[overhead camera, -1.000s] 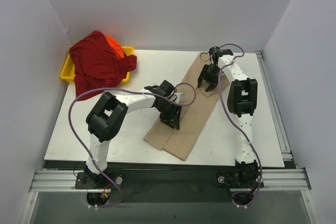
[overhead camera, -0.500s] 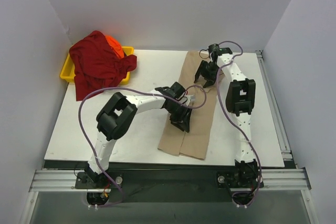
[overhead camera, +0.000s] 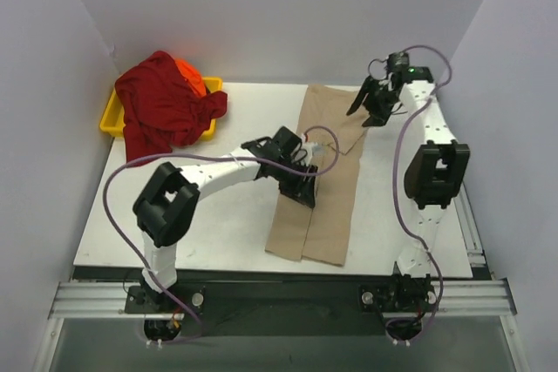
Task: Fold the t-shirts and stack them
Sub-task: Rotate the tshirt 90 degrees
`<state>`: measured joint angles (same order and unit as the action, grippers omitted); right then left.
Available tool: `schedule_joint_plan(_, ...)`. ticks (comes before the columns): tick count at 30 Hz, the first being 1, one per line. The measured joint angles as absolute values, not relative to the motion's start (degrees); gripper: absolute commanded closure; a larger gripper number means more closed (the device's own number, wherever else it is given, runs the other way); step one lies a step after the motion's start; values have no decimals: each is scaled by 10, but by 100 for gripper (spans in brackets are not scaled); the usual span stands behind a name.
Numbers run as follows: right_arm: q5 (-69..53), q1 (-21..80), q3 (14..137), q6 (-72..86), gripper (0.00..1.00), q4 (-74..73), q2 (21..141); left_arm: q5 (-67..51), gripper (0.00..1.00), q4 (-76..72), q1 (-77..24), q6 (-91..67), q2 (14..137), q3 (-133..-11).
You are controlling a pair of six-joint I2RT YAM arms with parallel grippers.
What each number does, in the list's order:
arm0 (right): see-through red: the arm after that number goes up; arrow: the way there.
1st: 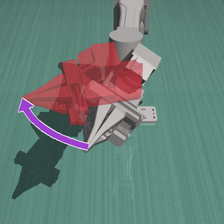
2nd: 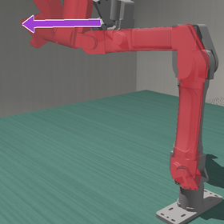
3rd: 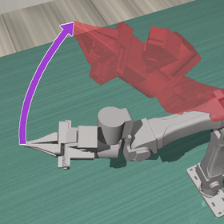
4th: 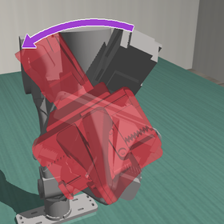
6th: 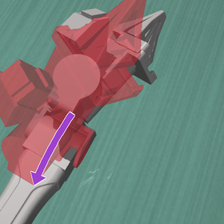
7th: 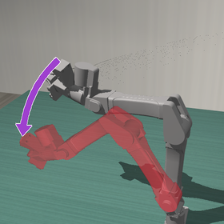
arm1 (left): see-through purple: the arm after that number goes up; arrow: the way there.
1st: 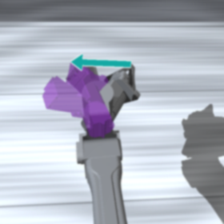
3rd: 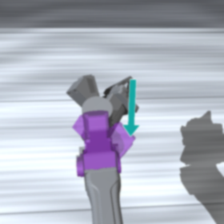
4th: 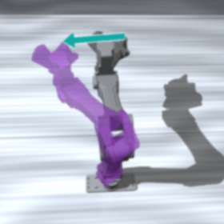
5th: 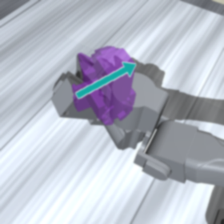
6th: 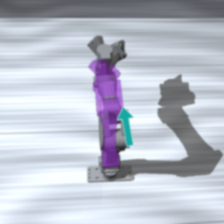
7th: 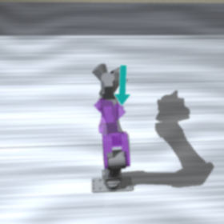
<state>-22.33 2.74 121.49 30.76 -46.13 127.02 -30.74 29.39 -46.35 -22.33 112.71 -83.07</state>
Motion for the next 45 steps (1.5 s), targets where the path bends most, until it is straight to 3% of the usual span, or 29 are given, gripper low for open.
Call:
schedule_joint_plan(8, -209, 21, 860, 258, 43, -452, 939, -230, 48, 270, -402, -223, 972, -694)
schedule_joint_plan(18, -227, 109, 574, 242, 44, -510, 824, -185, 47, 306, -385, -195, 962, -617)
schedule_joint_plan(30, -226, 228, 461, 307, 51, -503, 774, -200, 48, 349, -385, -153, 960, -615)
schedule_joint_plan(45, -187, 316, 359, 437, 60, -390, 752, -248, 47, 372, -386, -121, 954, -615)
